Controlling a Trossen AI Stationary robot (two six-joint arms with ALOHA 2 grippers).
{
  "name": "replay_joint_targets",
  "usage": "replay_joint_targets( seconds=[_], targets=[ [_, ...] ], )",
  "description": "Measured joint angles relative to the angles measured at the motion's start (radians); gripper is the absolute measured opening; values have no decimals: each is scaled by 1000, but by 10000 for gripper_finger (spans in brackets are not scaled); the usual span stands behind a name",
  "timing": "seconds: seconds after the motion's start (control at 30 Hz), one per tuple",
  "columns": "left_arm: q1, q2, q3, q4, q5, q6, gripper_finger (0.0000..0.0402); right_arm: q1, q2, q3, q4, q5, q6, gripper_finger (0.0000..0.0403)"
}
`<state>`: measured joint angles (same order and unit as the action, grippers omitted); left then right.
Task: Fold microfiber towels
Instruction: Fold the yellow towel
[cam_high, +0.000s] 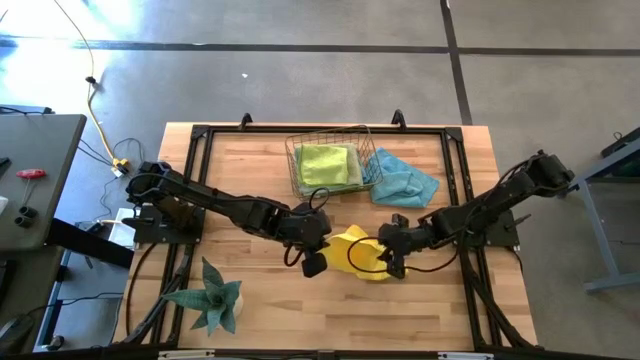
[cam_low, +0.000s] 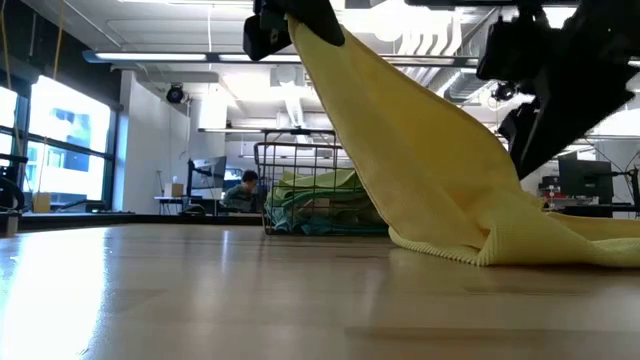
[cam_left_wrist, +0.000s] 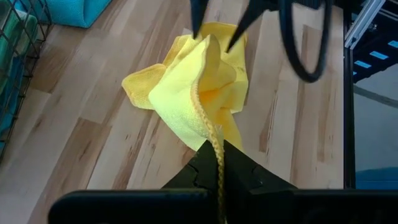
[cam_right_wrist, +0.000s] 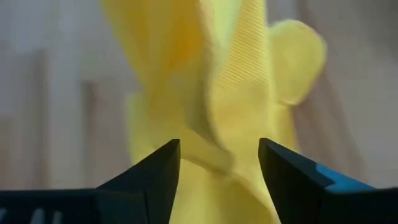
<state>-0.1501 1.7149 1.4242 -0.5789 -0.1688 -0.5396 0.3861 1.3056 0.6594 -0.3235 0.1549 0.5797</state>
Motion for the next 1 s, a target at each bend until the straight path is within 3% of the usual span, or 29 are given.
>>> replay_joint_targets(
  seconds=[0.2, 0.5, 0.67, 0.8, 1.0],
  targets=[
    [-2, 0, 0, 0, 0, -3, 0, -35, 0, 0, -69, 4, -44, 222],
    [-2, 0, 0, 0, 0, 0, 0, -39, 9, -3, 111, -82, -185, 222],
    [-2, 0, 0, 0, 1, 0, 0, -40, 83, -4, 120, -80, -196, 222],
    [-2, 0, 0, 0, 1, 0, 0, -40, 150, -5, 157, -146, -188, 221],
    [-3, 0, 0, -12, 5, 0, 0, -40, 153, -5, 195, -159, -188, 170]
  ],
)
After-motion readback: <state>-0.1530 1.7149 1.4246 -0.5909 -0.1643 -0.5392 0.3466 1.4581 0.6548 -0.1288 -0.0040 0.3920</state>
